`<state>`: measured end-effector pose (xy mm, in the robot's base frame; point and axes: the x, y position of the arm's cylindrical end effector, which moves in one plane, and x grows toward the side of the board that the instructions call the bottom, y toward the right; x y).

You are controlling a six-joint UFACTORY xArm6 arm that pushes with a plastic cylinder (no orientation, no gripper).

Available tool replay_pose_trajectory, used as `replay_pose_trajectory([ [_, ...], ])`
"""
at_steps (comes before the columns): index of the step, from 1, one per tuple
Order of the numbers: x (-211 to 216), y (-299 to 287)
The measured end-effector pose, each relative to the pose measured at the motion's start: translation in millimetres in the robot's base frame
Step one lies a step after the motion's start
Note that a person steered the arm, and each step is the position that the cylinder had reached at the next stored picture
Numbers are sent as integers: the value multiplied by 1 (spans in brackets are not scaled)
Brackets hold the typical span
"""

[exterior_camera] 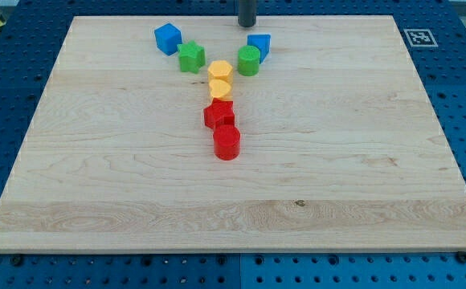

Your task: Slide your arm towards center right

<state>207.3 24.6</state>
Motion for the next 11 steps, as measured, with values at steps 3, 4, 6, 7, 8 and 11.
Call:
replay_pose_trajectory([
  [3, 11, 34],
  [4, 18, 82],
  [6, 47, 197],
  [7, 99, 202],
  [8, 110, 202],
  [11, 163, 202],
])
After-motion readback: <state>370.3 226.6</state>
